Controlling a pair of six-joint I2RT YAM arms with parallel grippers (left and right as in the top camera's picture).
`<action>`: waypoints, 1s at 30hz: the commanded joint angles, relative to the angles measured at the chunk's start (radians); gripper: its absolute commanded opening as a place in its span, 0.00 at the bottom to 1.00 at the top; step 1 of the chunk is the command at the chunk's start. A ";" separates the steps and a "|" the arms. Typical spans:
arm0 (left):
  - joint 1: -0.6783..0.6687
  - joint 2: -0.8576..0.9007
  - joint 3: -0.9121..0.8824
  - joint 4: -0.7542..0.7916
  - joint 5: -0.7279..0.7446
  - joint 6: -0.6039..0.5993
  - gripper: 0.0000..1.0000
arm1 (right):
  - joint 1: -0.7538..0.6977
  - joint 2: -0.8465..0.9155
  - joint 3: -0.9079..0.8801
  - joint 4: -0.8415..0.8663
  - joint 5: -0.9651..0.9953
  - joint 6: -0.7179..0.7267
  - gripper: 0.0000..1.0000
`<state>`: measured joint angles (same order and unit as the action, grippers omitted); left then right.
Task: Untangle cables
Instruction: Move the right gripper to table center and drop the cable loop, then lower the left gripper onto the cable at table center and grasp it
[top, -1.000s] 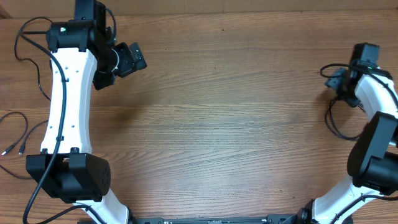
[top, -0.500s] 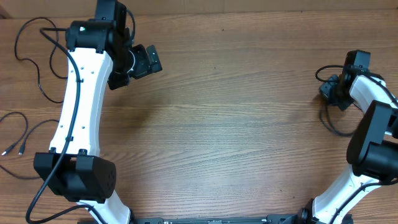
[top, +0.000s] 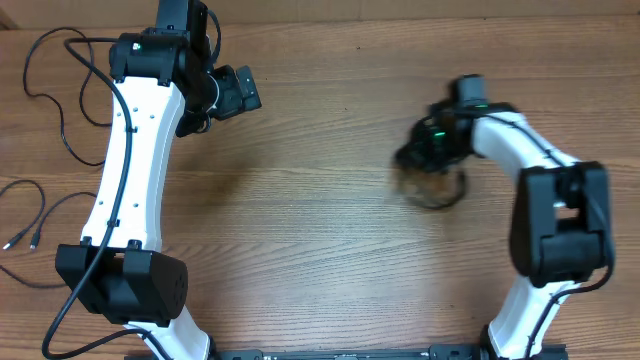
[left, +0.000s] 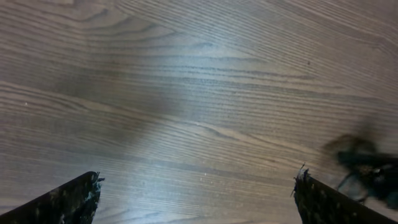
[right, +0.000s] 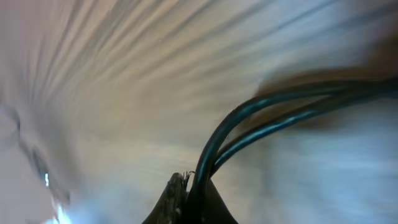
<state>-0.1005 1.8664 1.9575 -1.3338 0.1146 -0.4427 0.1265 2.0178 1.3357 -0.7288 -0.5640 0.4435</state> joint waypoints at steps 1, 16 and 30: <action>-0.003 0.010 0.008 0.004 -0.021 -0.011 1.00 | 0.081 -0.094 0.050 -0.005 -0.053 -0.006 0.05; -0.109 0.011 -0.029 0.000 0.089 -0.175 1.00 | -0.067 -0.185 0.446 -0.428 0.552 -0.005 1.00; -0.480 0.011 -0.435 0.401 0.054 -0.245 0.99 | -0.286 -0.185 0.464 -0.523 0.552 -0.005 1.00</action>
<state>-0.5323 1.8690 1.5826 -0.9859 0.1905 -0.6670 -0.1490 1.8484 1.7966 -1.2526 -0.0231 0.4397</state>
